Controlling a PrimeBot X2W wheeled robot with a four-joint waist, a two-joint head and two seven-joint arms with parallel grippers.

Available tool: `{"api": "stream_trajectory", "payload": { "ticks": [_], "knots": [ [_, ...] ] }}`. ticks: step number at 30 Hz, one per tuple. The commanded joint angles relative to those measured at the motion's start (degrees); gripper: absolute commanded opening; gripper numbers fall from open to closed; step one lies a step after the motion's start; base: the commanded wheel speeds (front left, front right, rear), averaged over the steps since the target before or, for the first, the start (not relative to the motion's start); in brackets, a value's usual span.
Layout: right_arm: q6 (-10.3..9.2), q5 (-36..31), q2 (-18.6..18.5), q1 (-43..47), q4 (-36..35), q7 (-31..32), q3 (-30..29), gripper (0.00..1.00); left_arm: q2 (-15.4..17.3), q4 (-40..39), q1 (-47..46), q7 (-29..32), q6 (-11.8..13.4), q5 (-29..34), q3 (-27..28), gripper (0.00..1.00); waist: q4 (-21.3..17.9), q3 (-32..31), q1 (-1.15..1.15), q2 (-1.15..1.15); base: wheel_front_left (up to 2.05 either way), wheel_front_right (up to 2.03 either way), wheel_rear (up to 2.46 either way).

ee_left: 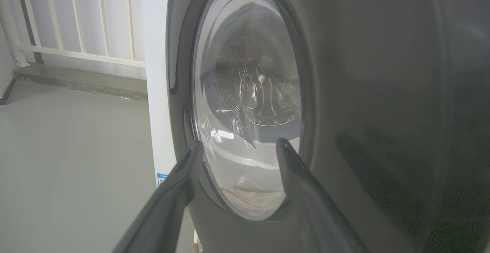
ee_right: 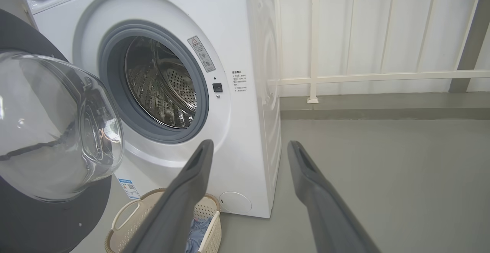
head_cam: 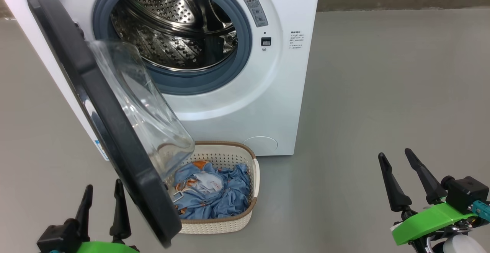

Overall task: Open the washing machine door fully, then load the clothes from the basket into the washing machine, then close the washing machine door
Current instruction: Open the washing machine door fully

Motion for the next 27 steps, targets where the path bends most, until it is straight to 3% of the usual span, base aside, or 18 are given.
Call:
{"api": "stream_trajectory", "payload": {
  "ticks": [1,4,5,6,7,8,9,27],
  "knots": [
    [0.26,1.24,-1.06,-0.64,-1.28,-0.71,1.10,1.00,0.64,-1.81,-1.48,-0.61,-0.17,0.13,2.06,1.00,0.05,0.05,0.00,0.00,0.00,0.00,0.00],
    [0.26,1.32,-1.02,-0.67,-1.28,-0.71,1.02,1.00,0.48,-1.88,-1.64,-0.61,-0.23,0.23,2.17,1.00,0.20,0.06,0.00,0.00,0.00,0.00,0.00],
    [0.26,1.35,-0.95,-0.69,-1.26,-0.71,0.99,1.00,0.37,-1.89,-1.74,-0.61,-0.27,0.31,2.23,0.94,0.29,0.04,0.00,0.00,0.00,0.00,0.00],
    [0.26,1.34,-0.89,-0.70,-1.22,-0.71,0.98,1.00,0.34,-1.95,-1.80,-0.61,-0.25,0.40,2.28,0.76,0.33,0.02,0.00,0.00,0.00,0.00,0.00],
    [0.26,1.35,-0.84,-0.73,-1.21,-0.71,0.99,1.00,0.32,-2.10,-1.84,-0.61,-0.21,0.53,2.36,0.49,0.36,0.01,0.00,0.00,0.00,0.00,0.00],
    [0.26,1.38,-0.78,-0.76,-1.24,-0.71,0.98,1.00,0.30,-2.22,-1.86,-0.61,-0.21,0.63,2.42,0.36,0.40,0.00,0.00,0.00,0.00,0.00,0.00],
    [0.26,1.39,-0.73,-0.78,-1.27,-0.71,0.96,1.00,0.28,-2.32,-1.85,-0.61,-0.22,0.71,2.49,0.00,0.42,0.00,0.00,0.00,0.00,0.00,0.00],
    [0.26,1.38,-0.11,-1.02,-1.31,-0.71,1.00,1.00,-0.99,-12.49,-2.34,-0.61,-0.04,1.19,5.61,0.00,0.85,0.19,0.00,0.00,0.00,0.00,0.00]
  ]
}}
